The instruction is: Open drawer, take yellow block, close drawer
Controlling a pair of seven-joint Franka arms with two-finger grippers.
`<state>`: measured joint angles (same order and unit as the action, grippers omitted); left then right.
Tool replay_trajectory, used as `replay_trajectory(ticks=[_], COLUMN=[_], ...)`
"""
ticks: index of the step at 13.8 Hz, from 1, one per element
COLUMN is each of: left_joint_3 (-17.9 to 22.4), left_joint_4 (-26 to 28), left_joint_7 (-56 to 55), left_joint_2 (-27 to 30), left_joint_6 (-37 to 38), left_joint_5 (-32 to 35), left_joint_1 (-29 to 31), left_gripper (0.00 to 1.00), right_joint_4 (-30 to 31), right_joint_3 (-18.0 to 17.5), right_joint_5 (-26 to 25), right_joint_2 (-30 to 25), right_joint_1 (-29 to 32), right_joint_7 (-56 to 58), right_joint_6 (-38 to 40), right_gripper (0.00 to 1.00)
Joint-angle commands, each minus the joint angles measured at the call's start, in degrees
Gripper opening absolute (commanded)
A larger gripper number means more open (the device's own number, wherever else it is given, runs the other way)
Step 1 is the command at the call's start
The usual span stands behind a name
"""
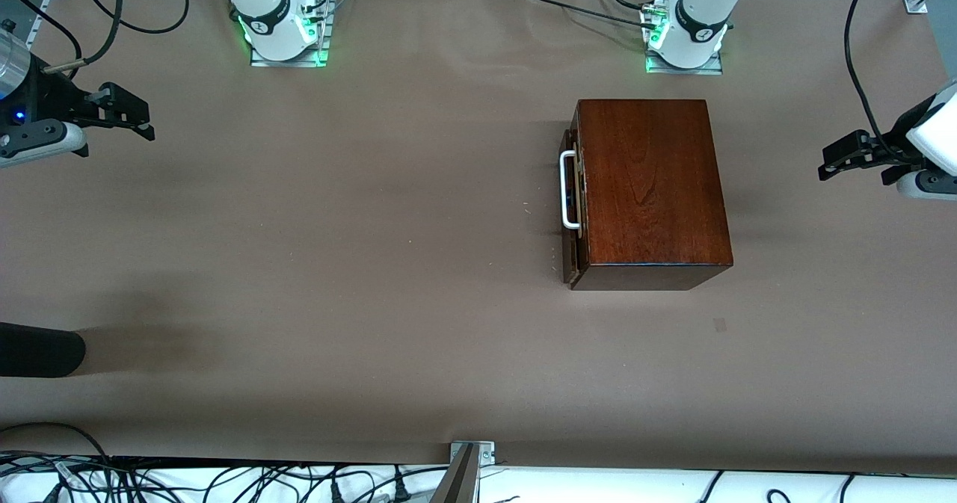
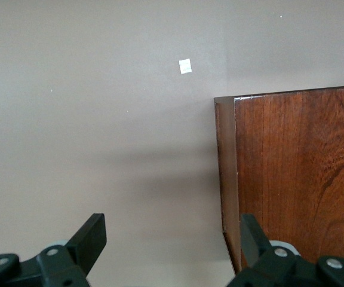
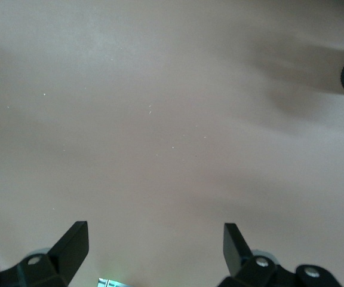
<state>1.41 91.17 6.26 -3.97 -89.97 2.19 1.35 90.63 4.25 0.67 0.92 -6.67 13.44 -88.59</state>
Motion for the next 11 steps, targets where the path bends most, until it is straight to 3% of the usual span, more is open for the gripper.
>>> replay_trajectory(ticks=[1,9,11], left_joint_3=[0.44,0.26,-1.66], left_joint_4=[-1.70,-1.79,-1.87], left_joint_7=[1.30,0.69,0.42], left_joint_2=[-0.42,-0.42,0.02], left_joint_6=[1.38,1.38,1.64], left_joint_5=[-1.22,-1.31,-1.40], left_joint_1=[-0.12,-0.47,-0.48], left_gripper=[1.00,1.00,1.00], right_joint_4=[-0.54,-0.54,-0.54], right_joint_3=[-0.38,-0.38,-0.29], right_joint_5=[0.91,0.91,0.91], right_joint_2=[-0.31,-0.31,-0.22], right_joint_1=[0.60,0.60,0.60], right_joint_7=[0.00,0.00,0.00], right_joint_6=[0.96,0.87,0.87], right_gripper=[1.00,1.00,1.00])
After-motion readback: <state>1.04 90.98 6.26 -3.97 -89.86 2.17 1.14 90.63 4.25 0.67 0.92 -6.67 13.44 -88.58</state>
